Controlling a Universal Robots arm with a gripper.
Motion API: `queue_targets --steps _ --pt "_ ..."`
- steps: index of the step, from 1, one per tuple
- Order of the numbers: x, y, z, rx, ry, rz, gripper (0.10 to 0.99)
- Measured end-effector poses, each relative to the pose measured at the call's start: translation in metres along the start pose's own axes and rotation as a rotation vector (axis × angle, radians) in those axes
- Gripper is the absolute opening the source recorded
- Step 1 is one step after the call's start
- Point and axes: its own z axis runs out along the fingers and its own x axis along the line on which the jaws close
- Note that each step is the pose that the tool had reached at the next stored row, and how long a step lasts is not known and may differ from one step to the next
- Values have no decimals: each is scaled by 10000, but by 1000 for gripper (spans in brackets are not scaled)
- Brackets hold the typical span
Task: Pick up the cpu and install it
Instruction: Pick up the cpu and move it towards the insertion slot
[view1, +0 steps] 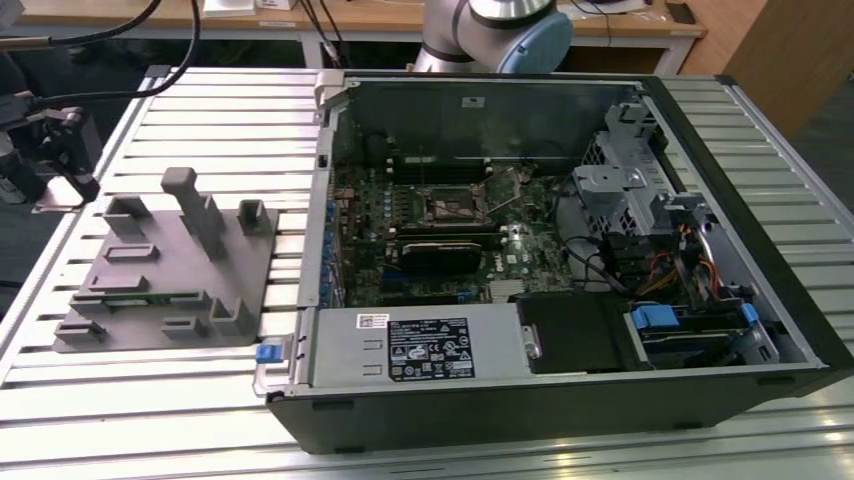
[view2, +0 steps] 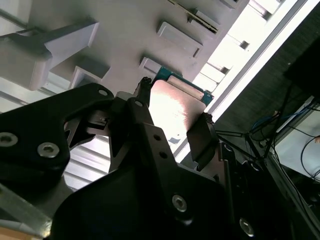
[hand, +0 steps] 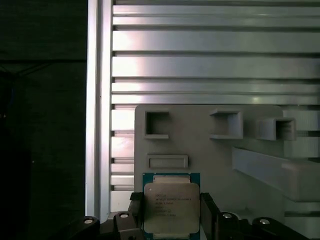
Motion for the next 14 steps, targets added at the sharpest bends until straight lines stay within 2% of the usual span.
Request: queue_targets --steps 11,14 --pt "0 36 -139 0 -1 1 541" --pt "-1 50 -209 0 0 0 541"
